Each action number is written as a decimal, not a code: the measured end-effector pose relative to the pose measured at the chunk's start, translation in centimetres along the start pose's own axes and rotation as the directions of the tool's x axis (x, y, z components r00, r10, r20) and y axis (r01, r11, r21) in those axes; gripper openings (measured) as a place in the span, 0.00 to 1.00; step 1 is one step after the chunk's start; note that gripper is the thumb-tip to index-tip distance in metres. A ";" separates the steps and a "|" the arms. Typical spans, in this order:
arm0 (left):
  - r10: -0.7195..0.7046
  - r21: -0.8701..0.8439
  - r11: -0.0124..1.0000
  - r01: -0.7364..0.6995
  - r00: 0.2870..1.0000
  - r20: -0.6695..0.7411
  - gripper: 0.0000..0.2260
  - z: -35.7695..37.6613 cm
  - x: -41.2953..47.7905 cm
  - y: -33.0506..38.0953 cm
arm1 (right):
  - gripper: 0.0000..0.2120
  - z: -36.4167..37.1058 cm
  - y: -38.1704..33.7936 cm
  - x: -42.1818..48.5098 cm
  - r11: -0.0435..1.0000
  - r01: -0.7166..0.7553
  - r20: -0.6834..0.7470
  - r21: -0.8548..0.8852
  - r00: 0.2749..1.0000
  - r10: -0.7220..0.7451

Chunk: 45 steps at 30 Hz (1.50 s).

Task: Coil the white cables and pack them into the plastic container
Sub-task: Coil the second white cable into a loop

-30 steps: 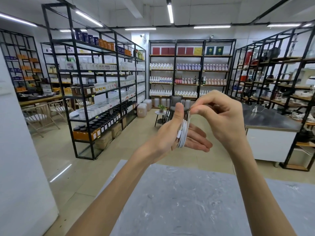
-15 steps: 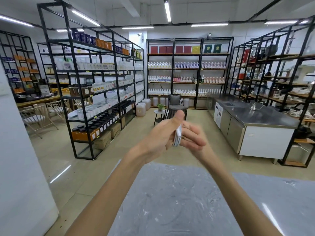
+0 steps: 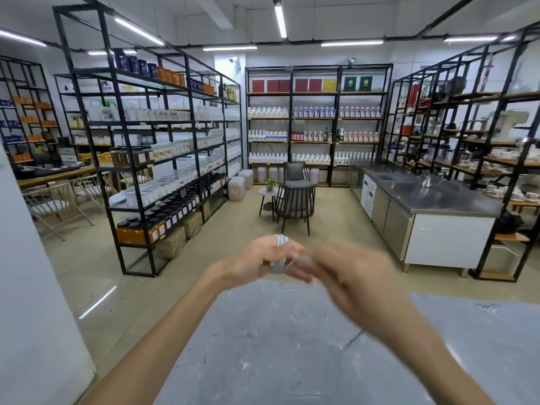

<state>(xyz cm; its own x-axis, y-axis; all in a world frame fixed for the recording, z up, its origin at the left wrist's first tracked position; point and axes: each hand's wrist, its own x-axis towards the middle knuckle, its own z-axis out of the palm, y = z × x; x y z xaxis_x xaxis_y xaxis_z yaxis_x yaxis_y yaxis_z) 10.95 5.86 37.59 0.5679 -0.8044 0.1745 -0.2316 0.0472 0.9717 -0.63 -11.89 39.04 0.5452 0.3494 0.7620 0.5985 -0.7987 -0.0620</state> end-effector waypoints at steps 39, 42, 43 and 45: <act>0.289 -0.235 0.914 -0.331 0.937 -0.198 0.21 -0.2 0.1 1.7 | 0.11 8.6 0.3 -1.2 0.748 -0.496 0.432 0.441 0.848 0.307; 0.230 -0.255 0.930 -0.265 0.960 -0.159 0.19 -1.1 -0.1 1.1 | 0.14 7.4 -1.2 -3.3 0.929 -0.297 0.466 0.221 0.869 0.167; 0.199 -0.236 0.945 -0.227 0.971 -0.135 0.19 -1.0 -0.1 0.8 | 0.14 6.3 -1.6 -3.1 0.968 -0.213 0.455 0.133 0.881 0.131; 0.106 -0.169 0.978 -0.118 0.991 -0.077 0.19 -0.1 0.0 0.3 | 0.15 3.5 -1.6 -1.5 0.997 0.002 0.327 -0.073 0.945 0.022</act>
<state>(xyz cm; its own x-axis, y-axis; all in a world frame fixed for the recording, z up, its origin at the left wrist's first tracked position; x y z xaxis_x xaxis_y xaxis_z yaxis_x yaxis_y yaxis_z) 10.92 5.95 37.90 0.5994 -0.7467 0.2885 -0.1600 0.2414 0.9572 -0.34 -9.36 35.73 0.7201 0.4725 0.5081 0.5552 -0.8316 -0.0135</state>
